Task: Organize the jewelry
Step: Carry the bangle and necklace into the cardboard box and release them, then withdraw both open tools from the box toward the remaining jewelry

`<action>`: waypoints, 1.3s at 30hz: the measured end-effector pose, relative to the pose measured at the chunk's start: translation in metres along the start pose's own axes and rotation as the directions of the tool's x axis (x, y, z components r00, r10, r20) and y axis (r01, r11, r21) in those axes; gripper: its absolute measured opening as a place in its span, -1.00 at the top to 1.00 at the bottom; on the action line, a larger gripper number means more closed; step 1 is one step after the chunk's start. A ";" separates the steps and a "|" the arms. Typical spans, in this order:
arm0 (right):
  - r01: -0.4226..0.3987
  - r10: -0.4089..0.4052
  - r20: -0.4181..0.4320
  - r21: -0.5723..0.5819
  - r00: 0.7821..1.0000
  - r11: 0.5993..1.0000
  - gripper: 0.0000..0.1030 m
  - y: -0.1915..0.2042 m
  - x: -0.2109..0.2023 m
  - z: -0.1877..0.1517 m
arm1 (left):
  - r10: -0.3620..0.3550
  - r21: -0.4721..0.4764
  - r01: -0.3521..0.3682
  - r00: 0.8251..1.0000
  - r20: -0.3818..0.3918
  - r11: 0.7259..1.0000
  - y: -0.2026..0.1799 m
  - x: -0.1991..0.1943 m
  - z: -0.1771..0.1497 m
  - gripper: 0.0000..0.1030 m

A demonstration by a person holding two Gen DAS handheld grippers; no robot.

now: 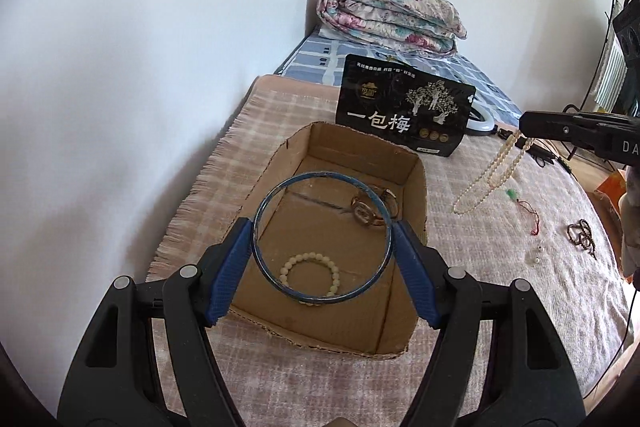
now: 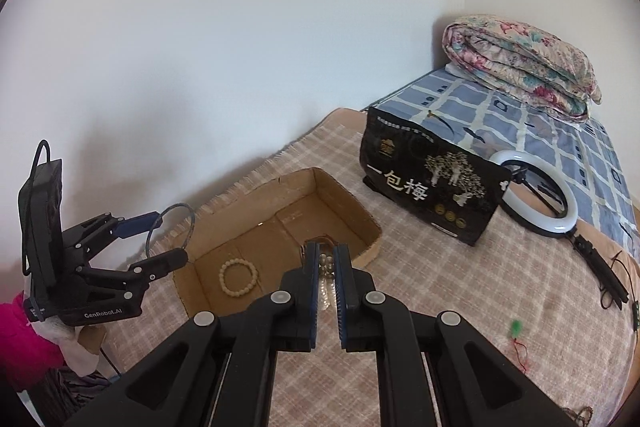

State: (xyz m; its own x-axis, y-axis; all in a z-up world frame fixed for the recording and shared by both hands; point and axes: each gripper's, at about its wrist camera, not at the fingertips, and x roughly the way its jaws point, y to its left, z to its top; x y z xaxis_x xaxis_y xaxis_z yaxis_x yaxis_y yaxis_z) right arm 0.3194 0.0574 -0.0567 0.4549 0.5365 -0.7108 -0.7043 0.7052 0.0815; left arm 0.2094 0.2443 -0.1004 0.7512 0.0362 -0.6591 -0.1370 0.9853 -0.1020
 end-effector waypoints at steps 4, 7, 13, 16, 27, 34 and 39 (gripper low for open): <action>-0.031 0.031 -0.004 -0.003 1.000 1.000 0.91 0.012 0.018 0.006 | 0.014 -0.012 -0.014 1.000 -0.016 1.000 0.010 0.006 -0.004 -0.40; -0.049 0.049 -0.011 -0.001 0.999 0.999 0.91 0.020 0.032 0.009 | 0.018 -0.017 -0.018 0.999 -0.031 1.000 0.014 0.010 -0.006 -0.40; -0.078 0.078 -0.040 -0.010 0.996 0.997 0.91 0.032 0.057 0.012 | 0.021 -0.009 -0.021 0.999 -0.047 1.000 0.016 0.015 -0.009 -0.41; -0.082 0.081 -0.060 -0.018 0.995 0.996 0.90 0.037 0.068 0.010 | 0.022 -0.013 -0.023 0.999 -0.050 1.000 0.017 0.017 -0.008 -0.41; -0.030 0.029 -0.044 -0.013 0.999 0.999 -0.04 0.034 0.072 0.009 | 0.030 -0.008 -0.031 0.997 -0.073 0.999 0.015 0.022 -0.006 -0.46; 0.007 -0.007 -0.038 0.012 0.999 1.000 -0.29 0.023 0.064 0.006 | 0.026 -0.008 -0.027 0.998 -0.065 1.000 0.011 0.019 -0.004 -0.46; 0.025 -0.024 -0.038 0.023 0.999 0.999 -0.38 0.017 0.056 0.002 | 0.023 -0.013 -0.024 0.998 -0.055 1.000 0.006 0.015 -0.001 -0.46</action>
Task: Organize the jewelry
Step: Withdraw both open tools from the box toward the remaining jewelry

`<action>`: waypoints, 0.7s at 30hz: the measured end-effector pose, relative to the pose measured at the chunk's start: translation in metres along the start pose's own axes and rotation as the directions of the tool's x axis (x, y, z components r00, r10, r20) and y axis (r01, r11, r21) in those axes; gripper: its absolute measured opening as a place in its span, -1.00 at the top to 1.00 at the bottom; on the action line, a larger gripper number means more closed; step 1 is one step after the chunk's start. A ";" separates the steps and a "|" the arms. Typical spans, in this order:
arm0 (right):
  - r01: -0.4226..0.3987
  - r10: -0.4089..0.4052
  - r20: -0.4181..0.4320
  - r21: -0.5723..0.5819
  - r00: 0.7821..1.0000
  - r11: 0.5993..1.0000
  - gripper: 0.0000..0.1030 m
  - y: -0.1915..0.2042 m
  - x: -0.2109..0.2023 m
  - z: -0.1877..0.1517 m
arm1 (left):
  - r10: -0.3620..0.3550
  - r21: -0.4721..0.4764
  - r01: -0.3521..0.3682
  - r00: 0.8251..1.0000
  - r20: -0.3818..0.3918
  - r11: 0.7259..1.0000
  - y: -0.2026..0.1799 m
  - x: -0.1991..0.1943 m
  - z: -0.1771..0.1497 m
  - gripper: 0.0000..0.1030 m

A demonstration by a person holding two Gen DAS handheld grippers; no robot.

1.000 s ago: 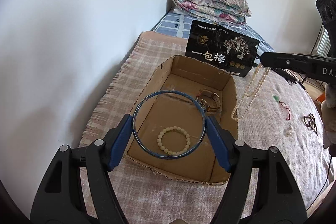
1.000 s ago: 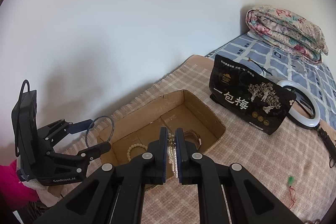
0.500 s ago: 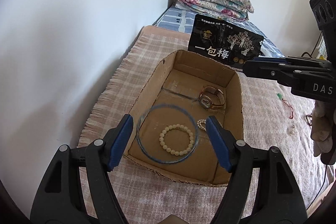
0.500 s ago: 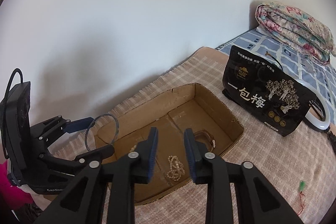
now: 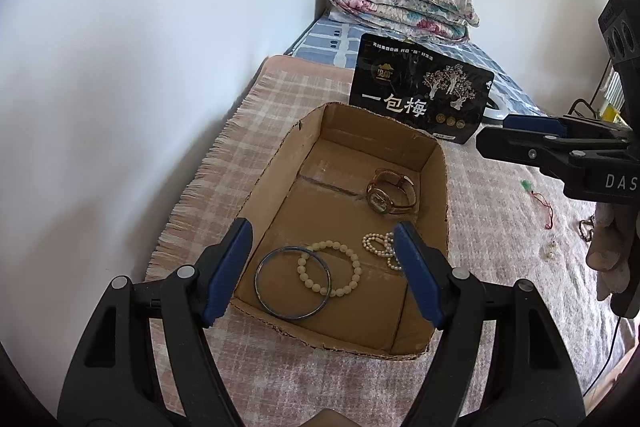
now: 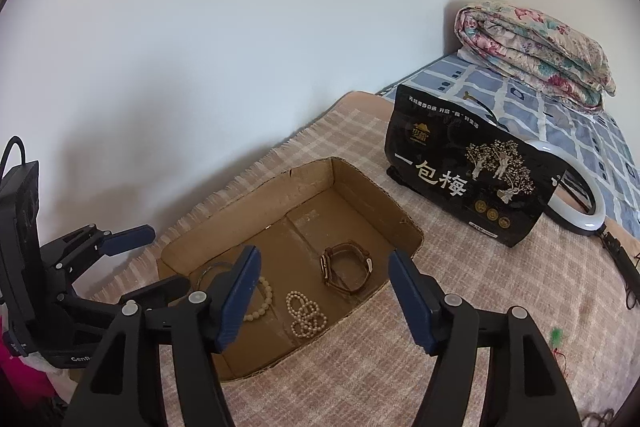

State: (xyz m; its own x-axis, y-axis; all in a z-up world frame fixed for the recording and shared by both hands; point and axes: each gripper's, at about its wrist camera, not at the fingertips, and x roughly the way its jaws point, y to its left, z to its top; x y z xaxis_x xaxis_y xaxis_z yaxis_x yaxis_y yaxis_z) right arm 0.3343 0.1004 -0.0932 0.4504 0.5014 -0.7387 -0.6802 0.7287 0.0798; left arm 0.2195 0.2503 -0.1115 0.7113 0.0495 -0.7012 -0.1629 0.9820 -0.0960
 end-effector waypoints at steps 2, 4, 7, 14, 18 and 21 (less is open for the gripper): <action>0.009 -0.009 0.003 0.003 1.000 1.000 -0.45 -0.003 -0.004 -0.002 | 0.002 0.001 -0.002 1.000 0.009 1.000 -0.003 -0.002 0.001 -0.46; 0.019 -0.019 0.007 0.006 1.000 1.000 -0.50 -0.006 -0.009 -0.004 | -0.003 -0.003 0.003 1.000 0.015 1.000 -0.007 -0.003 0.002 -0.46; 0.035 -0.036 0.009 0.017 0.999 0.999 -0.58 -0.012 -0.017 -0.008 | -0.006 0.001 0.006 1.000 0.024 1.000 -0.014 -0.004 0.003 -0.46; 0.091 -0.091 0.001 0.051 0.996 0.995 -0.74 -0.031 -0.034 -0.021 | -0.026 0.048 0.023 0.998 0.064 0.999 -0.038 -0.014 0.007 -0.46; 0.113 -0.113 -0.004 0.079 0.994 0.990 -0.80 -0.045 -0.047 -0.029 | -0.055 0.068 0.050 0.996 0.072 0.996 -0.054 -0.019 0.010 -0.46; 0.132 -0.133 -0.001 0.096 0.991 0.987 -0.82 -0.057 -0.058 -0.036 | -0.079 0.075 0.073 0.993 0.087 0.995 -0.067 -0.024 0.013 -0.46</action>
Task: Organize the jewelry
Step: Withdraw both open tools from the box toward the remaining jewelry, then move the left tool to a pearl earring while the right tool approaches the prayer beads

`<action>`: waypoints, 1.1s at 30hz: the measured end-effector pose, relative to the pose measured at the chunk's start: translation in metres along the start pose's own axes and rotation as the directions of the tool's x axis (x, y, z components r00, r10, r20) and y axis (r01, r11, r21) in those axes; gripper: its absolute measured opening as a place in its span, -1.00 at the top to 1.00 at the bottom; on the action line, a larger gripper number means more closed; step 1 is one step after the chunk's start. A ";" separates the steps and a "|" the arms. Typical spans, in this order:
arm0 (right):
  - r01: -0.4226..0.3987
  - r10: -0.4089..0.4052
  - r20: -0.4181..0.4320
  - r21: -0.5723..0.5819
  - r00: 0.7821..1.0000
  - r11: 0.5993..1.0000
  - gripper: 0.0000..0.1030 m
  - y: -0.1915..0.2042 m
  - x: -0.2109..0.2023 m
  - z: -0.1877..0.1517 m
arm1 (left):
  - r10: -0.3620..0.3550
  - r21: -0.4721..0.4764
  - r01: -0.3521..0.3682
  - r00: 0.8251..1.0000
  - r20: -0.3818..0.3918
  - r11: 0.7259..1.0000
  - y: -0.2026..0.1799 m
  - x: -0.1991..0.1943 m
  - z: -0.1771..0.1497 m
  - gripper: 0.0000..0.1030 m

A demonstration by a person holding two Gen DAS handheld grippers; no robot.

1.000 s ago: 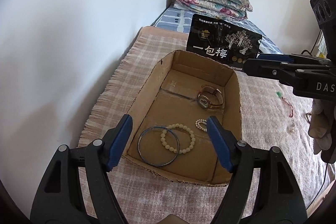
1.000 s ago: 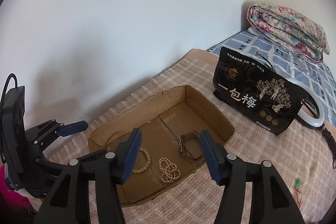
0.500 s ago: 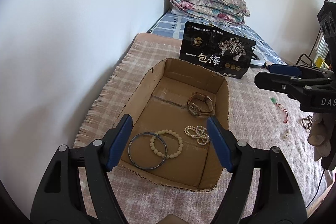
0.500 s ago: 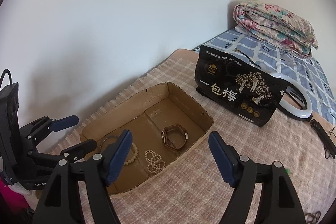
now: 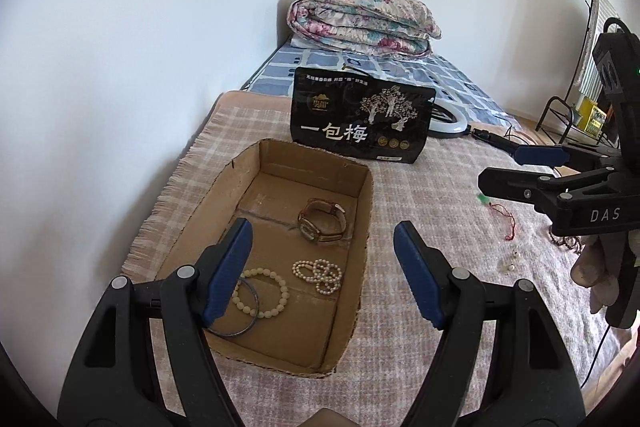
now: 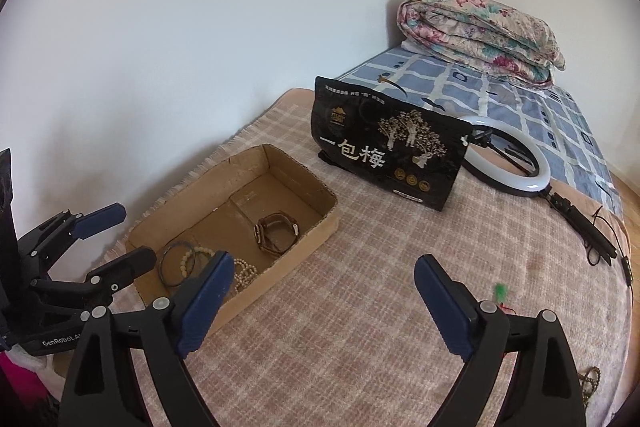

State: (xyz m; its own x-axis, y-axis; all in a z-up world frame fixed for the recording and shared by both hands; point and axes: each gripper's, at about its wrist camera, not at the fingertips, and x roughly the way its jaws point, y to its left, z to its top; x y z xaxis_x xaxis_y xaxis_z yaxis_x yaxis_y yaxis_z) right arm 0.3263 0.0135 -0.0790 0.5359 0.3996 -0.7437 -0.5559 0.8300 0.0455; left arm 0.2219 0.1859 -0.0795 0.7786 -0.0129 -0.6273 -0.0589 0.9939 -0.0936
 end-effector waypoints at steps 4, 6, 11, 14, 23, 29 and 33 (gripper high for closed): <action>0.021 -0.021 0.003 0.037 1.000 0.999 -0.84 -0.022 -0.014 -0.008 | -0.029 0.014 0.029 0.999 0.019 0.999 -0.017 -0.003 0.005 -0.46; 0.038 -0.038 0.004 0.055 0.999 0.998 -0.84 -0.033 -0.020 -0.012 | -0.045 0.025 0.045 0.999 0.021 0.999 -0.026 -0.004 0.006 -0.46; 0.078 -0.079 0.004 0.108 0.997 0.991 -0.84 -0.065 -0.035 -0.023 | -0.076 0.056 0.075 0.997 0.016 0.996 -0.048 -0.002 0.005 -0.46; 0.099 -0.101 0.004 0.135 0.995 0.986 -0.84 -0.082 -0.044 -0.030 | -0.093 0.071 0.091 0.996 0.014 0.993 -0.062 -0.001 0.006 -0.46; 0.164 -0.167 -0.002 0.212 0.986 0.963 -0.85 -0.133 -0.070 -0.051 | -0.142 0.115 0.142 0.990 -0.010 0.983 -0.106 0.011 0.003 -0.46; 0.217 -0.218 -0.022 0.239 0.976 0.946 -0.85 -0.165 -0.086 -0.072 | -0.178 0.167 0.181 0.983 -0.038 0.969 -0.138 0.021 -0.005 -0.46; 0.247 -0.245 -0.040 0.265 0.969 0.932 -0.85 -0.189 -0.096 -0.089 | -0.201 0.201 0.209 0.978 -0.058 0.957 -0.162 0.028 -0.012 -0.46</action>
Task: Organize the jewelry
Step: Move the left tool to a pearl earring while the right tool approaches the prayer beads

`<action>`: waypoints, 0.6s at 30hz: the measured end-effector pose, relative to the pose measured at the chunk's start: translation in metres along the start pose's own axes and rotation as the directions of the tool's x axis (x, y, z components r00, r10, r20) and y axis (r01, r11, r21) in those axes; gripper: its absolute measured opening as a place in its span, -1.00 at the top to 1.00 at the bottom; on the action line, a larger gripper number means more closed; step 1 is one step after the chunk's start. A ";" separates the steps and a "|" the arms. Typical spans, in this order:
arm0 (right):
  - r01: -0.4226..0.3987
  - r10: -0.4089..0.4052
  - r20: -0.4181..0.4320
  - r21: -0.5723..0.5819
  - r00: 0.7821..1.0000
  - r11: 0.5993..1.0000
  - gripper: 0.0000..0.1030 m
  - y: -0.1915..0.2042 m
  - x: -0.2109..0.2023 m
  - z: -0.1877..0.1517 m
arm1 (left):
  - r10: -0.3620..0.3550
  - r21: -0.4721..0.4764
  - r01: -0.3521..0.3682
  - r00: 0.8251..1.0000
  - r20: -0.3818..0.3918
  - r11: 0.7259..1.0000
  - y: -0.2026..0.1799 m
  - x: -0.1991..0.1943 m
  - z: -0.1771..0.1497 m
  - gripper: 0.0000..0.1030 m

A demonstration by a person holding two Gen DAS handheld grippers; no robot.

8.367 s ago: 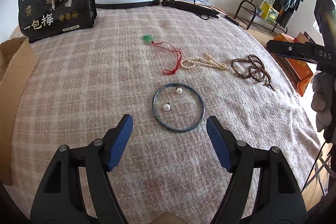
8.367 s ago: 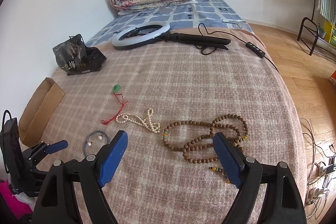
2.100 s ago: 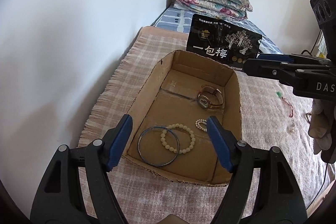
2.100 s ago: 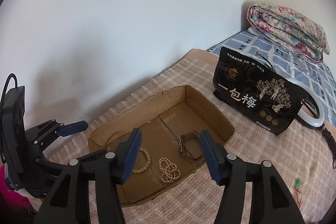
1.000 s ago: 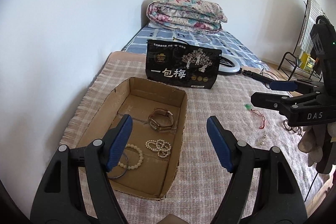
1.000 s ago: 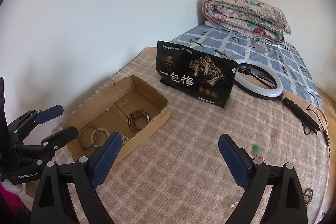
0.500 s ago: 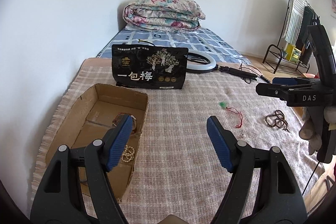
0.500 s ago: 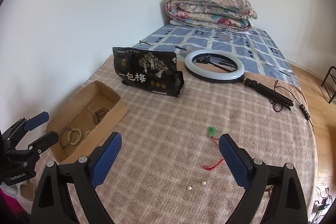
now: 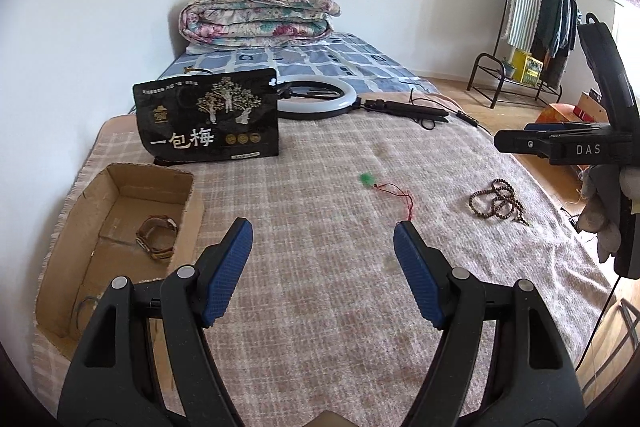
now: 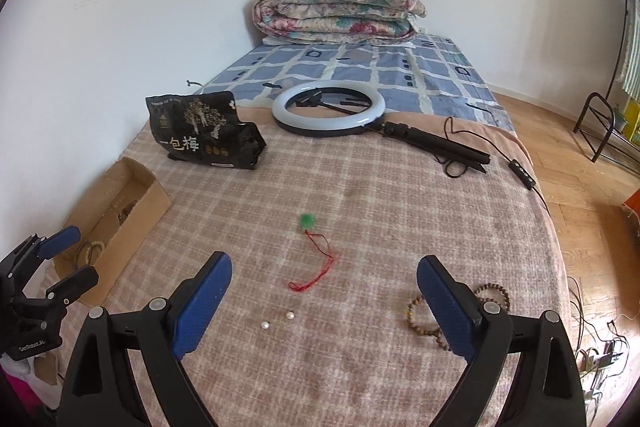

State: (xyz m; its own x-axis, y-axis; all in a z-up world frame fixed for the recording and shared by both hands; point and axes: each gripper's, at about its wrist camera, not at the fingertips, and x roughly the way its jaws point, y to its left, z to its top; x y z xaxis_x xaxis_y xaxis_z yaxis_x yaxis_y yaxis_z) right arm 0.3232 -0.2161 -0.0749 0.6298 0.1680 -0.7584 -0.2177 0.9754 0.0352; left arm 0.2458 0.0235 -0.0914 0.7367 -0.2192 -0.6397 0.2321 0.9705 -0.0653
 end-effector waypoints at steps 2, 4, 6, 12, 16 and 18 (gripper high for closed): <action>0.014 -0.014 -0.004 0.013 1.000 1.000 -0.85 -0.013 -0.002 -0.004 | -0.016 0.016 0.016 1.000 -0.009 1.000 -0.010 0.006 -0.001 -0.46; 0.032 -0.032 -0.010 0.022 0.999 0.999 -0.88 -0.028 -0.003 -0.009 | -0.029 0.029 0.029 0.999 -0.019 0.999 -0.020 0.012 -0.003 -0.46; 0.061 -0.060 -0.018 0.018 0.998 0.998 -0.96 -0.040 -0.004 -0.015 | -0.040 0.040 0.041 0.999 -0.031 0.998 -0.030 0.019 -0.005 -0.46; 0.117 -0.115 -0.076 0.013 0.990 0.993 -0.99 -0.075 0.002 -0.034 | -0.084 0.047 0.087 0.995 -0.059 0.995 -0.051 0.034 -0.008 -0.46; 0.140 -0.136 -0.126 0.016 0.983 0.990 -0.99 -0.099 0.013 -0.047 | -0.114 0.051 0.117 0.991 -0.073 0.992 -0.056 0.041 -0.015 -0.46; 0.166 -0.163 -0.149 0.007 0.975 0.986 -0.99 -0.112 0.019 -0.055 | -0.123 0.057 0.128 0.989 -0.086 0.990 -0.057 0.046 -0.021 -0.46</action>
State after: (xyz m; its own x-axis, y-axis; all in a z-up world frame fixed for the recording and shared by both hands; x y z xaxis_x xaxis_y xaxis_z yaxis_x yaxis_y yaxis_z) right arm 0.3186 -0.3303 -0.1297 0.5391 -0.0167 -0.8421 -0.1051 0.9907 -0.0869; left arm 0.2530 -0.0401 -0.1327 0.6450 -0.3276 -0.6904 0.3605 0.9270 -0.1030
